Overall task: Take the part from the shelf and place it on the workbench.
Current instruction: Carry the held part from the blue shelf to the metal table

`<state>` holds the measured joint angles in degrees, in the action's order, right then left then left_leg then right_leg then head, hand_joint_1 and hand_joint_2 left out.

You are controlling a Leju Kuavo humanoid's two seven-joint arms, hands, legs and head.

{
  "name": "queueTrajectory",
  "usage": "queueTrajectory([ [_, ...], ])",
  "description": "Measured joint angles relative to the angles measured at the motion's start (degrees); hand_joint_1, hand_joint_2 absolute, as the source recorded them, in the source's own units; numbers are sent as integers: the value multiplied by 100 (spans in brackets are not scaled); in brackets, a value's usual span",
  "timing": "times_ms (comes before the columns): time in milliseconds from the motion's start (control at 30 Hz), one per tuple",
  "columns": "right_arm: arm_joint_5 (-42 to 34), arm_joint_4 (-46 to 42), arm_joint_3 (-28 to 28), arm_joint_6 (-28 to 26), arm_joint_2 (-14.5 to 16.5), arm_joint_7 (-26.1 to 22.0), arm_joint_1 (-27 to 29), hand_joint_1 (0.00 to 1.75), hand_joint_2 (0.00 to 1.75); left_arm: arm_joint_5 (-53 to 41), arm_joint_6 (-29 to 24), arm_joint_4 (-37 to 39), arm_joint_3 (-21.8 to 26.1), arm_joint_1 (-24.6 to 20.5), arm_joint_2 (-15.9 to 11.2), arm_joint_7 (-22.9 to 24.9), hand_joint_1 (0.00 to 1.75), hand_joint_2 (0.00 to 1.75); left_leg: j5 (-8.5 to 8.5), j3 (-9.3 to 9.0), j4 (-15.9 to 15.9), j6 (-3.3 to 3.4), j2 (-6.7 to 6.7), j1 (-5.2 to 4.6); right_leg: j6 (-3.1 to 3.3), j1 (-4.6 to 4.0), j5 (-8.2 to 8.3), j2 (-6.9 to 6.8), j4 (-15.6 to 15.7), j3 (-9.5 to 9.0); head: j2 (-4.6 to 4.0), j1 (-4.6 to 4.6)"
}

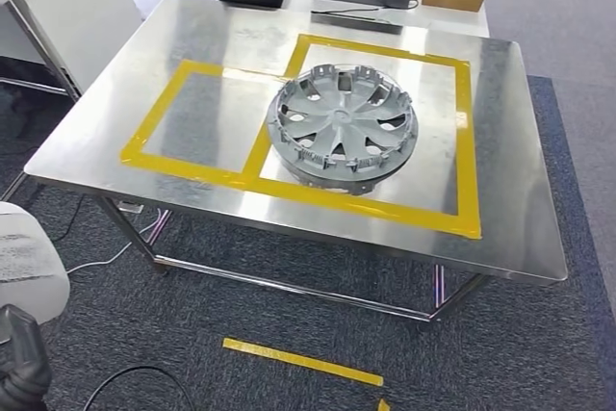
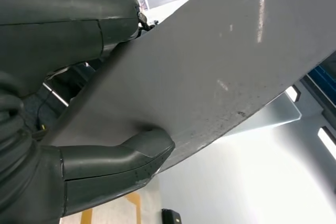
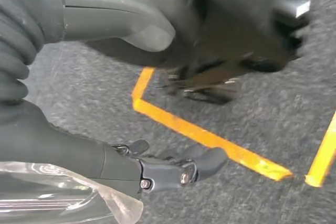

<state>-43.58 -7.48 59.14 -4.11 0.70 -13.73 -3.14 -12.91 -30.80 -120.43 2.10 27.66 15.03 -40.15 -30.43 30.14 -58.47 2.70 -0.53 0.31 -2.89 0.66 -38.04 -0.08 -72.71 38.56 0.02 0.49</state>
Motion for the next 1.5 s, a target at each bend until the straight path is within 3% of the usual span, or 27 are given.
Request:
queueTrajectory([
  [33, 4, 0, 1, 7, -1, -4, 8, 0, 175, -6, 0, 1, -4, 1, 1, 0, 175, 175, -60, -86, 1, -6, -11, -3, 17, -3, 192, 0, 248, -14, 0, 3],
  [100, 4, 3, 4, 29, -10, -13, 33, 0, 175, -20, 1, 6, -15, -2, 1, 1, 175, 175, -190, -237, 2, -35, -26, -10, 75, -19, 758, -2, 925, -140, 0, 1],
  [167, 3, 7, 7, 67, -24, -27, 39, 0, 175, -33, -1, 16, -24, -4, 3, 2, 175, 175, -296, -311, 12, -99, -32, -16, 131, -47, 1008, -6, 1272, -239, 0, -1],
  [233, -10, 7, 10, 129, -28, -47, 40, 0, 175, -41, -2, 23, -28, -4, 4, 2, 175, 175, -313, -371, -16, -170, -34, -19, 182, -55, 981, -3, 1306, -315, 0, -1],
  [300, -26, 7, 13, 200, -29, -76, 43, 0, 175, -42, -2, 28, -30, -7, 0, 1, 175, 175, -273, -303, -285, -227, -23, -17, 242, -30, 988, -1, 1367, -433, 0, -10],
  [367, -33, 7, 14, 258, -30, -101, 35, 0, 175, -38, -1, 31, -29, -9, -2, 1, 175, 175, -383, 44, -887, -290, -12, -1, 300, -9, 930, -1, 1411, -564, 0, -26],
  [433, -34, 7, 18, 286, -29, -110, 38, 0, 175, -46, 7, 37, -27, -1, -2, 7, 175, 175, -718, 465, -1459, -349, -8, 25, 324, -5, 843, 24, 1419, -672, 0, -30],
  [467, -33, 7, 24, 284, -28, -117, 43, 0, 175, -65, 24, 44, -22, 4, -3, 26, 175, 175, -856, 611, -1575, -368, -6, 37, 320, 0, 795, 49, 1418, -736, 0, -31],
  [500, -33, 7, 32, 270, -28, -131, 45, 0, 175, -92, 52, 53, -12, 8, -3, 56, 175, 175, -886, 688, -1537, -381, -5, 49, 311, 6, 745, 86, 1418, -806, 0, -28],
  [533, -32, 7, 40, 251, -28, -149, 45, 0, 175, -121, 89, 63, 6, 9, -3, 94, 175, 175, -760, 696, -1339, -388, -9, 60, 292, 16, 693, 132, 1418, -882, 0, -31],
  [633, -32, 7, 56, 183, -29, -197, 27, 0, 175, -160, 181, 97, 97, 18, 4, 176, 175, 175, 43, 581, -476, -387, -124, 76, 203, 39, 547, 283, 1398, -1050, 0, -36],
  [667, -32, 7, 61, 166, -29, -204, 23, 0, 175, -160, 198, 108, 130, 25, 13, 192, 175, 175, 204, 571, -345, -357, -163, 66, 168, 42, 511, 327, 1391, -1041, 0, -38],
  [733, -32, 7, 76, 152, -28, -213, 25, 0, 175, -161, 217, 119, 178, 25, 33, 214, 175, 175, 247, 570, -302, -270, -155, 40, 95, 49, 472, 399, 1417, -998, 0, -44],
  [767, -32, 7, 84, 148, -28, -213, 30, 0, 175, -166, 222, 120, 190, 21, 44, 215, 175, 175, 291, 551, -276, -230, -124, 45, 63, 54, 447, 395, 1429, -992, 0, -41],
  [833, -33, 7, 93, 135, -28, -218, 26, 0, 175, -184, 234, 120, 207, 9, 65, 214, 175, 175, 290, 503, -207, -168, -46, 63, 19, 44, 316, 260, 1247, -904, 0, -21],
  [900, -40, 7, 96, 105, -28, -224, 12, 0, 175, -246, 294, 121, 236, 10, 91, 241, 175, 175, 261, 471, -179, -108, 51, 58, -5, 28, 21, 94, 588, -518, 0, -4],
  [967, -63, 7, 101, 75, -28, -225, 5, 0, 175, -366, 405, 130, 277, 9, 113, 320, 175, 175, 218, 447, -178, -67, 146, 35, -11, 25, -163, 47, -91, -70, 0, -2],
  [1000, -77, 7, 103, 67, -28, -217, 1, 0, 175, -432, 458, 140, 299, 7, 122, 367, 175, 175, 193, 420, -178, -58, 191, 23, -2, 20, -93, 37, -176, 28, 0, -1],
  [1033, -89, 7, 106, 59, -28, -205, -4, 0, 175, -488, 498, 153, 320, 3, 128, 404, 175, 175, 168, 385, -178, -54, 230, 14, 14, 11, 73, 21, -59, 17, 0, -1],
  [1100, -102, 7, 114, 51, -29, -167, -3, 0, 175, -580, 542, 185, 376, -19, 132, 433, 175, 175, 104, 286, -173, -61, 311, -4, 87, -31, 548, -143, 679, -288, 0, -3],
  [1167, -92, 6, 131, 51, -30, -135, -9, 0, 175, -689, 566, 220, 450, -68, 116, 454, 175, 175, 49, 216, -173, -104, 388, -35, 165, -97, 784, -384, 1264, -547, 0, -5],
  [1200, -76, 5, 140, 52, -31, -124, -18, 0, 175, -759, 580, 245, 493, -108, 94, 486, 175, 175, 40, 201, -160, -130, 434, -45, 190, -121, 783, -440, 1340, -568, 0, -10],
  [1267, -29, 2, 168, 63, -29, -105, -34, 0, 175, -915, 607, 311, 591, -237, 10, 598, 175, 175, 37, 168, -122, -184, 539, -58, 233, -113, 822, -345, 1386, -578, 0, -14],
  [1333, 17, -5, 211, 86, -28, -103, -42, 0, 175, -1096, 615, 393, 707, -410, -122, 748, 175, 175, -67, 177, -224, -252, 453, -55, 279, -66, 871, -243, 1441, -619, 0, -34],
  [1367, 35, -9, 231, 98, -28, -108, -52, 0, 175, -1191, 612, 440, 770, -498, -195, 824, 175, 175, -195, 254, -426, -290, 343, -43, 299, -41, 891, -200, 1464, -646, 0, -47],
  [1433, 69, -14, 268, 129, -30, -123, -73, 0, 175, -1366, 595, 571, 906, -662, -346, 978, 175, 175, -525, 572, -1123, -352, 145, -3, 328, -29, 900, -121, 1470, -655, 0, -66],
  [1500, 106, -19, 310, 167, -28, -129, -83, 0, 175, -1537, 571, 747, 1044, -825, -510, 1163, 175, 175, -621, 847, -1621, -390, 104, 20, 336, -29, 893, -42, 1469, -668, 0, -64],
])
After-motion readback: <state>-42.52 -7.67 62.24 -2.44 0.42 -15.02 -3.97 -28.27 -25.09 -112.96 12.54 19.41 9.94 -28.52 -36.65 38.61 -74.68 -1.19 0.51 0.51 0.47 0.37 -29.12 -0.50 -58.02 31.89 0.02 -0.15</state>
